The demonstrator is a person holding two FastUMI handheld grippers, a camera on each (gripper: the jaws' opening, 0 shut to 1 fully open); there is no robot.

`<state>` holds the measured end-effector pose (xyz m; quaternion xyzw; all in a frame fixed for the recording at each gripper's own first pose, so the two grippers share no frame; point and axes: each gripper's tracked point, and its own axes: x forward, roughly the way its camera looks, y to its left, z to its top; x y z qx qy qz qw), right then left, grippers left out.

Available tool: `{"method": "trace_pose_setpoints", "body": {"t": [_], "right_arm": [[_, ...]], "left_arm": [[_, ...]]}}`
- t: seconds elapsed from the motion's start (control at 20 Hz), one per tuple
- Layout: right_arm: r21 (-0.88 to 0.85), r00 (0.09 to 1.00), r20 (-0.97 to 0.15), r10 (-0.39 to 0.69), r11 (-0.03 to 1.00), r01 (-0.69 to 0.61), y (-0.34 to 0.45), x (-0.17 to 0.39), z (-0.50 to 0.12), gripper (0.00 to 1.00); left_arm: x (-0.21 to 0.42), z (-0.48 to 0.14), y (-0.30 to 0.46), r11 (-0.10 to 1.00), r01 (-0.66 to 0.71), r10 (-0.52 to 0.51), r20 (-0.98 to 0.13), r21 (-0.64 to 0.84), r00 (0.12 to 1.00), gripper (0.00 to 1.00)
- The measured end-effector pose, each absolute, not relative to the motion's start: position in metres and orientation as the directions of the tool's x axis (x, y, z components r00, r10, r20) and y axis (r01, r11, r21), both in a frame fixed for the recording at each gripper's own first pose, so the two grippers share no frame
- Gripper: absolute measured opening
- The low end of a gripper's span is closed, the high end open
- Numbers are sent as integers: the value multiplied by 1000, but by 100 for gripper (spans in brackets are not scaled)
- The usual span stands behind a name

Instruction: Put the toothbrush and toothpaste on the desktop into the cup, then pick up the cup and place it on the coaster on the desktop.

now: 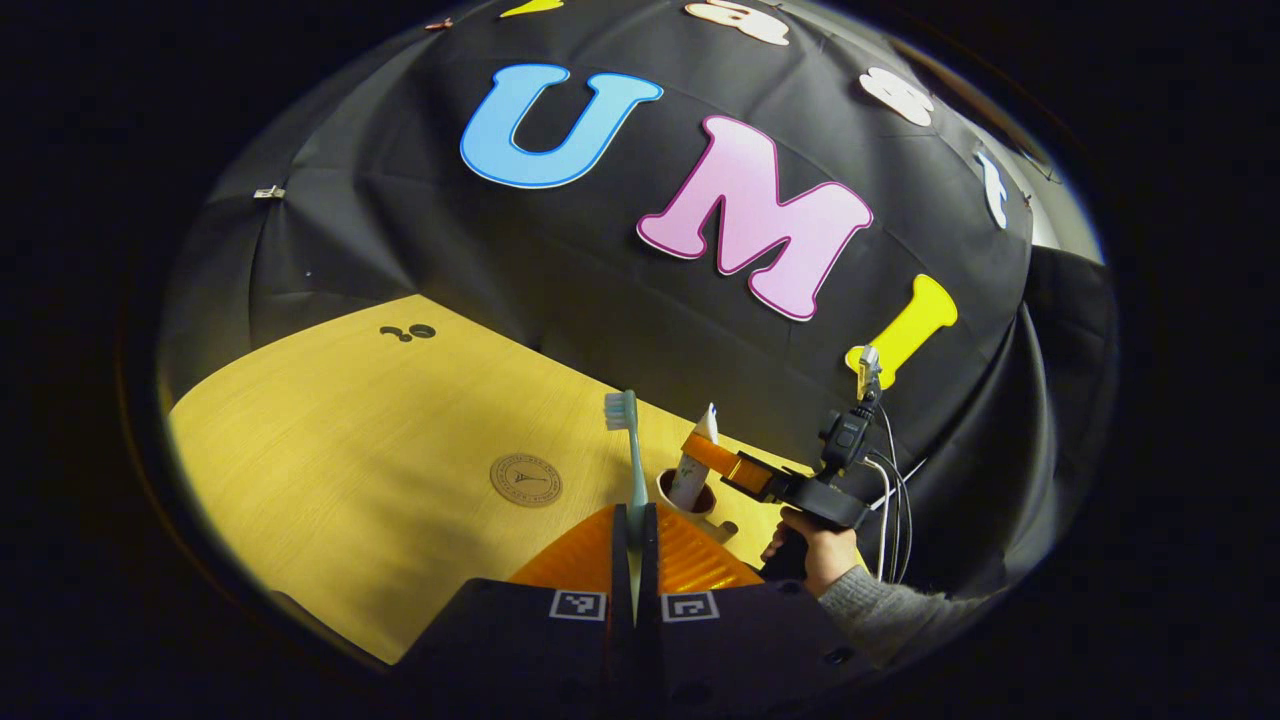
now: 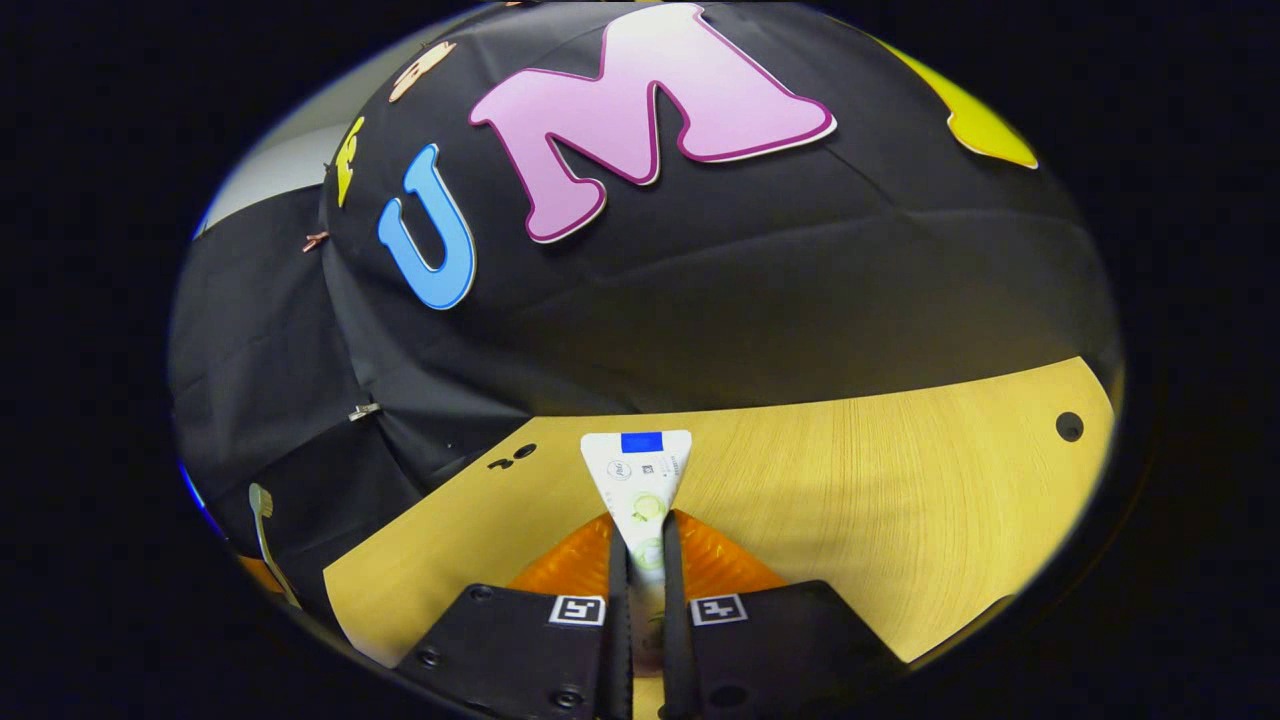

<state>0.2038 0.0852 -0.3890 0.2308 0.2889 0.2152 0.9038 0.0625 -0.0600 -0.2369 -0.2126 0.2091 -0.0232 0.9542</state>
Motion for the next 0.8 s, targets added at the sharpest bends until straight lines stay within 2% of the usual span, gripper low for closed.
{"method": "trace_pose_setpoints", "body": {"t": [0.2, 0.3, 0.35, 0.4, 0.45, 0.5, 0.55, 0.6, 0.65, 0.7, 0.75, 0.8], "right_arm": [[505, 711, -473, 520, 821, -264, 84, 188, -405, 23], [526, 725, -457, 516, 813, -248, 82, 187, -399, 30], [538, 727, -454, 515, 809, -237, 80, 185, -397, 23], [553, 732, -446, 515, 802, -226, 78, 185, -393, 33], [566, 738, -437, 514, 795, -219, 77, 184, -389, 35], [565, 745, -434, 507, 797, -213, 73, 183, -387, 53], [559, 751, -434, 498, 802, -209, 69, 182, -385, 48], [556, 755, -431, 493, 805, -207, 64, 181, -381, 55], [557, 760, -429, 488, 805, -202, 58, 179, -378, 55], [563, 764, -426, 485, 803, -196, 53, 177, -375, 46], [566, 769, -426, 477, 803, -185, 46, 173, -371, 46], [567, 776, -425, 466, 806, -174, 40, 170, -369, 56]], "left_arm": [[65, -232, -66, 911, -36, -133, -376, -411, 917, 6], [67, -229, -67, 910, -32, -134, -367, -412, 920, 6], [69, -228, -68, 911, -29, -134, -362, -412, 923, 6], [72, -225, -69, 910, -28, -132, -354, -415, 926, 6], [76, -222, -70, 907, -26, -132, -342, -420, 930, 6], [81, -217, -70, 904, -23, -132, -329, -427, 935, 6], [86, -213, -71, 901, -19, -131, -315, -432, 940, 6], [94, -209, -70, 899, -15, -129, -297, -438, 946, 6], [102, -204, -70, 897, -9, -127, -279, -442, 952, 6], [109, -197, -71, 897, -5, -122, -260, -442, 958, 6], [116, -191, -72, 896, -3, -117, -243, -443, 963, 6], [121, -185, -74, 895, 1, -113, -224, -446, 968, 6]]}}
